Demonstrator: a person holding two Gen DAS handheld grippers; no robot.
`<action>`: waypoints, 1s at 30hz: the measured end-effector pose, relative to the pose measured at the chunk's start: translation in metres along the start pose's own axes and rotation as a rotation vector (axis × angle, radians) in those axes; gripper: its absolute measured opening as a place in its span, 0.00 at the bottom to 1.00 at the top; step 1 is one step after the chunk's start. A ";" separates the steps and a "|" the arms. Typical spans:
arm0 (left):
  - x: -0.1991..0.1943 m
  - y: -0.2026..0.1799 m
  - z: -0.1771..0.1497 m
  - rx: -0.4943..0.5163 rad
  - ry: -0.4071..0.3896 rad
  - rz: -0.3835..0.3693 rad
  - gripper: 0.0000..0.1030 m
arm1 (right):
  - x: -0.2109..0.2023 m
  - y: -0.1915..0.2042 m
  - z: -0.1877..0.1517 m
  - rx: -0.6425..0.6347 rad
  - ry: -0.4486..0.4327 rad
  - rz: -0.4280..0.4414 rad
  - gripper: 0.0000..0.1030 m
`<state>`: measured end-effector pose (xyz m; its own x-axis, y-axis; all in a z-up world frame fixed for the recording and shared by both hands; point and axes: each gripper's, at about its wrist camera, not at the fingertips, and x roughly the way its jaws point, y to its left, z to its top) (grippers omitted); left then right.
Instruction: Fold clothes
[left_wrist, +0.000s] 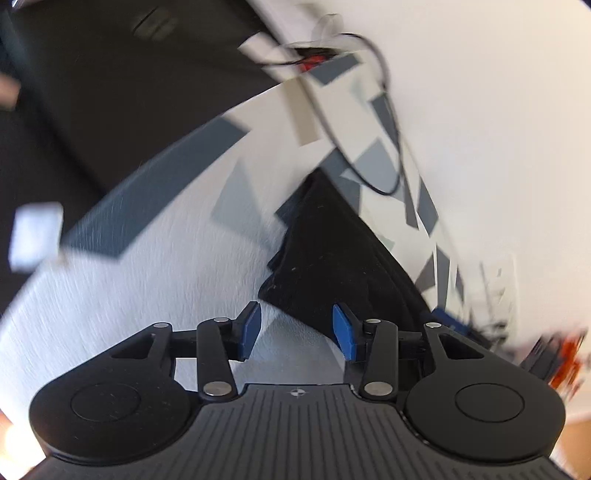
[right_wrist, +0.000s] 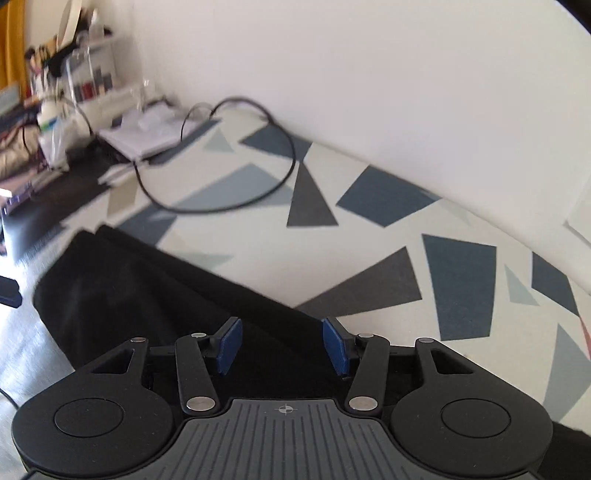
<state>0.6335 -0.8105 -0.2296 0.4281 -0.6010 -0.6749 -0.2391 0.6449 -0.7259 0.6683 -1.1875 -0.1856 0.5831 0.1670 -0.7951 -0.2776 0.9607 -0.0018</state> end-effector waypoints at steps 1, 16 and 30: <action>0.004 0.004 -0.001 -0.056 -0.007 -0.017 0.43 | 0.004 0.001 -0.002 -0.003 0.013 0.007 0.43; -0.011 -0.029 -0.005 -0.018 -0.166 0.034 0.04 | -0.025 -0.005 0.008 0.078 -0.106 0.026 0.02; 0.017 -0.027 0.006 0.040 -0.111 0.124 0.13 | -0.010 0.013 -0.002 -0.079 -0.091 -0.107 0.36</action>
<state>0.6524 -0.8347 -0.2206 0.4912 -0.4612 -0.7390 -0.2621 0.7308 -0.6303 0.6576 -1.1770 -0.1786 0.6787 0.0872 -0.7292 -0.2667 0.9544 -0.1341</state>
